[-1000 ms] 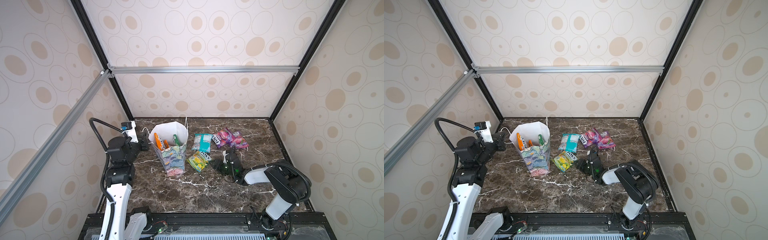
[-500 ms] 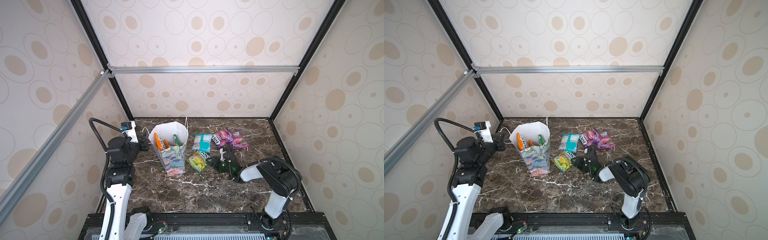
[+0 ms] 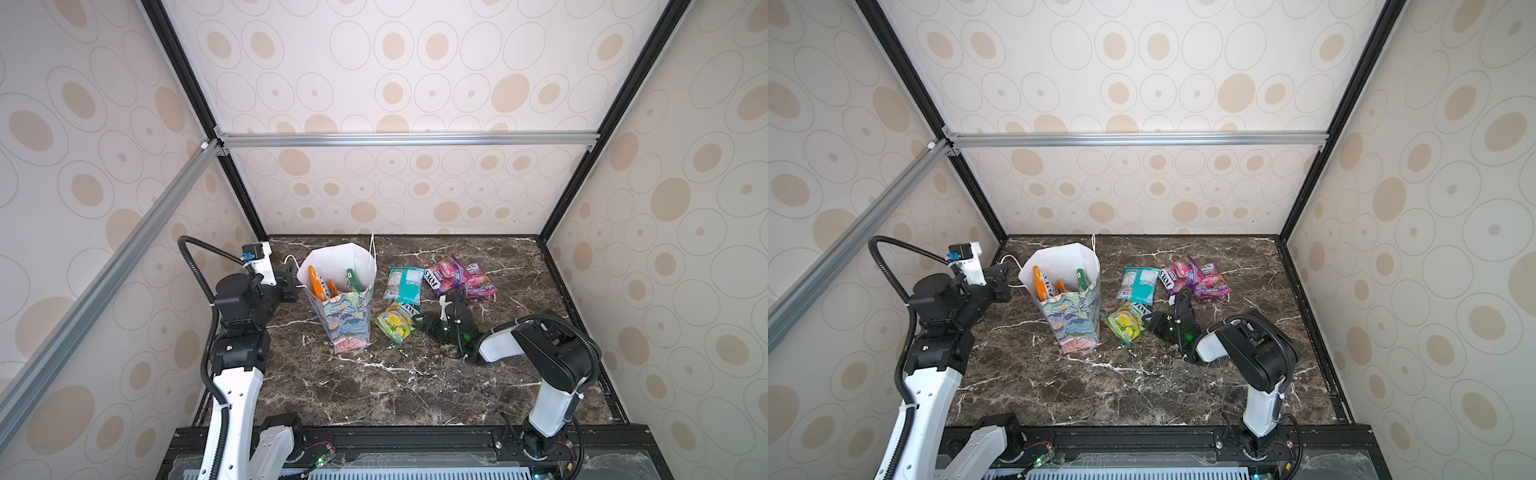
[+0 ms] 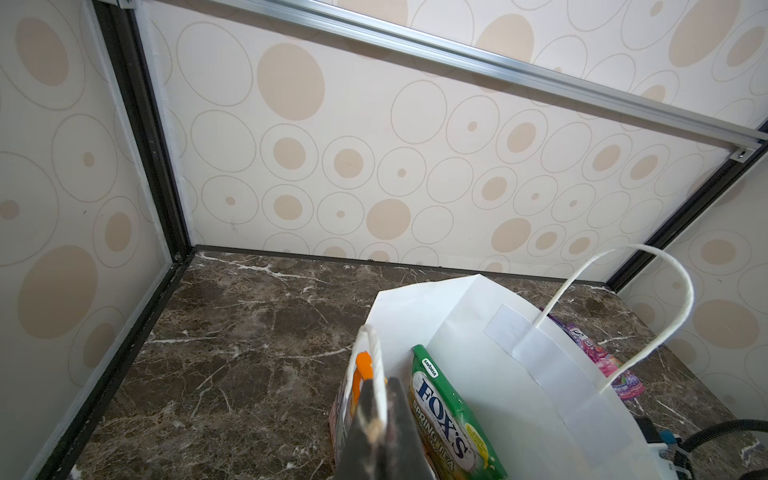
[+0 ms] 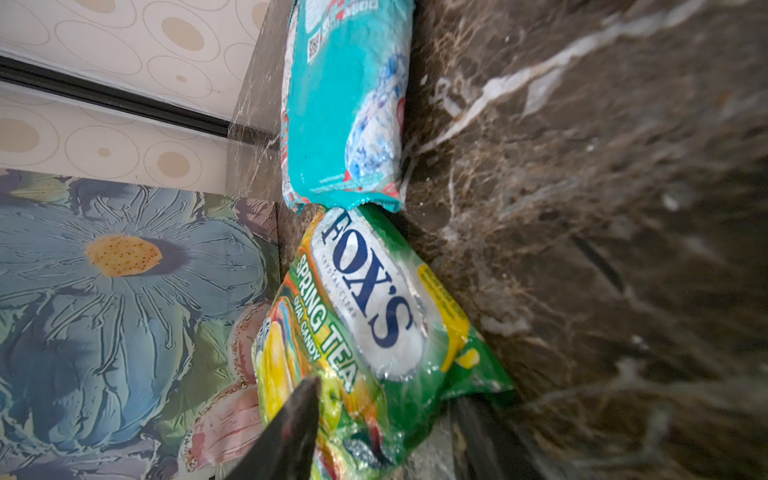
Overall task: Place the snacks into the paper bag
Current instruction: 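Lower the right gripper onto the green Spring Tea packet's edge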
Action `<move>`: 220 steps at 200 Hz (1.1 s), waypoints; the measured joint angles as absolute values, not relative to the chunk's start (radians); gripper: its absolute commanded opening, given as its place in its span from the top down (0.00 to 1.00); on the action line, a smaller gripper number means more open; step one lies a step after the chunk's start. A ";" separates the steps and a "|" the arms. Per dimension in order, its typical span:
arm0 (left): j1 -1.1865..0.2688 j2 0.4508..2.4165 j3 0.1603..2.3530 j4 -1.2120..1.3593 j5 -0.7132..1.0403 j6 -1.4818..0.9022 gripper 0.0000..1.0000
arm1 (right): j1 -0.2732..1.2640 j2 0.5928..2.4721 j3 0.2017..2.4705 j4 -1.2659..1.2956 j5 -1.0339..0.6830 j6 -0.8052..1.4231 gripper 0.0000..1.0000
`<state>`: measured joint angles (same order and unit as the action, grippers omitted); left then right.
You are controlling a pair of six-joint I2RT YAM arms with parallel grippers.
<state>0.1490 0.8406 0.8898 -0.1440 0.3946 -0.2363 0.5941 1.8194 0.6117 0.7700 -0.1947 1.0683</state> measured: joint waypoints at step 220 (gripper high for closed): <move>0.149 0.840 0.890 -0.144 0.394 -0.236 1.00 | 0.593 1.799 0.622 0.715 -0.179 1.016 1.00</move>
<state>0.1490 0.8402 0.8898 -0.1440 0.3943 -0.2359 0.5926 1.7988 0.6224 0.7151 -0.1795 1.0157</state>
